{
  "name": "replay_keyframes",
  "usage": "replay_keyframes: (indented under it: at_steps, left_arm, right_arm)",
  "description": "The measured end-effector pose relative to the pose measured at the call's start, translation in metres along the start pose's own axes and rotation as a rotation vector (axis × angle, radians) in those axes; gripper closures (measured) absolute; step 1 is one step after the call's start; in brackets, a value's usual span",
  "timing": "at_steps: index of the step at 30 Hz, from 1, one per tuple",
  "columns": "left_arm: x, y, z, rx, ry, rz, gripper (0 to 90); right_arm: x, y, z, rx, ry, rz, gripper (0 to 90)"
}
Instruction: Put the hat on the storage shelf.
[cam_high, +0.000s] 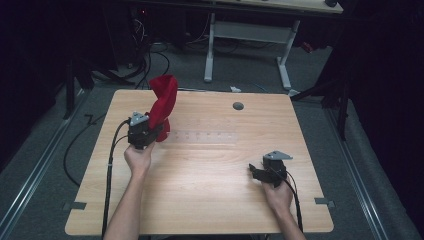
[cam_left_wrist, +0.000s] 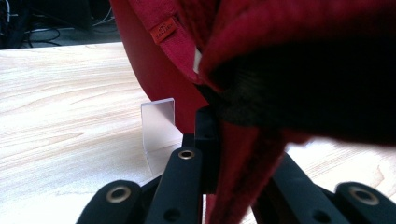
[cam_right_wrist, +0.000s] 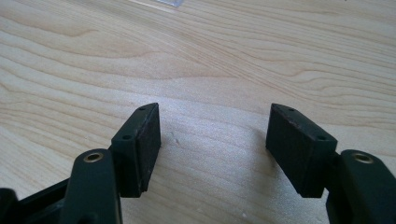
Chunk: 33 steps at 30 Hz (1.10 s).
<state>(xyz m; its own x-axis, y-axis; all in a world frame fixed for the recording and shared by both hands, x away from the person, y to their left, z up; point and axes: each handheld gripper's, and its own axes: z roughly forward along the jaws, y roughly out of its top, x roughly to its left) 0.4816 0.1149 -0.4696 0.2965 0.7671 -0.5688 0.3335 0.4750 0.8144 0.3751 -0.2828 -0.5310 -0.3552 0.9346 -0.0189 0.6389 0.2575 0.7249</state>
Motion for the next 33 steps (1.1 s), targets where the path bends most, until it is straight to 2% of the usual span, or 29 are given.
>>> replay_keyframes:
  at_steps: [4, 7, 11, 14, 17, 21, 25, 30, 33]
  left_arm:
    - [0.001, 0.001, -0.003, 0.013, 0.005, -0.024, 81.6]
    - [0.001, 0.000, -0.006, 0.038, 0.005, -0.004, 80.3]
    - [0.001, -0.001, -0.008, 0.059, 0.029, 0.016, 72.8]
    - [0.002, 0.000, -0.011, 0.048, 0.036, 0.005, 64.9]
    - [0.002, 0.001, -0.013, 0.038, 0.037, 0.007, 55.3]
    - [0.002, 0.003, -0.019, 0.034, 0.041, 0.015, 47.0]
    - [0.003, 0.005, -0.025, 0.033, 0.051, 0.010, 43.6]
    - [0.001, 0.004, -0.031, 0.047, 0.059, 0.047, 40.1]
    - [-0.002, 0.003, -0.035, 0.061, 0.055, 0.056, 38.1]
  right_arm:
    - [0.000, 0.000, 0.000, 0.000, 0.000, -0.001, 35.7]
    - [0.000, 0.000, 0.000, 0.000, 0.001, -0.001, 35.7]
    - [0.000, 0.000, 0.000, 0.000, 0.001, -0.001, 35.7]
    - [0.000, 0.000, 0.000, 0.000, 0.002, -0.002, 35.7]
    - [0.000, 0.000, 0.000, 0.000, 0.002, -0.002, 35.7]
    - [0.000, 0.000, 0.000, 0.000, 0.002, -0.001, 35.6]
    - [0.000, 0.000, 0.000, 0.000, 0.002, -0.001, 35.6]
    - [0.000, 0.000, 0.000, 0.000, 0.002, -0.002, 35.6]
    - [0.000, 0.000, 0.000, 0.000, 0.002, -0.002, 35.6]
